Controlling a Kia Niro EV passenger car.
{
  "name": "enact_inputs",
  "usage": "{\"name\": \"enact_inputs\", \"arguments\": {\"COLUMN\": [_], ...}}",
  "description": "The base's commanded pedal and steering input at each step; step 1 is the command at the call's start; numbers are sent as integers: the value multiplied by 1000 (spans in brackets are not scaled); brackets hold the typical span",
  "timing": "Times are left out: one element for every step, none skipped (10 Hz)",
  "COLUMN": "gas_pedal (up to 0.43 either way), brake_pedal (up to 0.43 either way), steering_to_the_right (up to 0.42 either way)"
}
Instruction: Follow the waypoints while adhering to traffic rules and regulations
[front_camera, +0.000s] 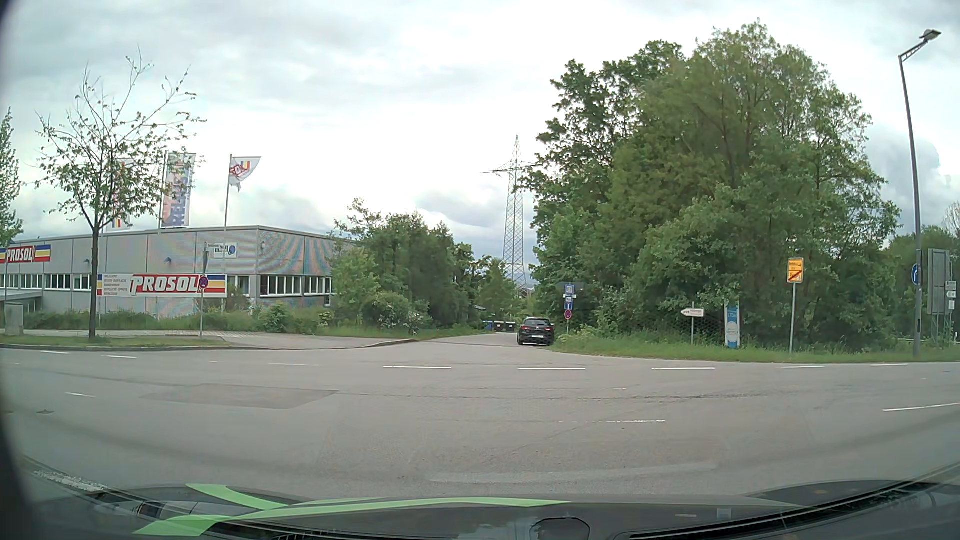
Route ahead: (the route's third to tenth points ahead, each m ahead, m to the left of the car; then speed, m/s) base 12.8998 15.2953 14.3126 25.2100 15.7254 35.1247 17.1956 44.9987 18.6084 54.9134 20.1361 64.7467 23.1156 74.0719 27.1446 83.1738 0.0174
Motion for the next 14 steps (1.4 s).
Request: {"name": "enact_inputs", "arguments": {"gas_pedal": [0,0,0,0,0,0,0,0,0,0,0,0,0,0], "brake_pedal": [159,159,159,159,159,159,159,159,159,159,159,159,159,159], "steering_to_the_right": [-9,-8,-9,-9,-9,-9,-8,-8,-9,-9,-8,-9,-9,-9]}}
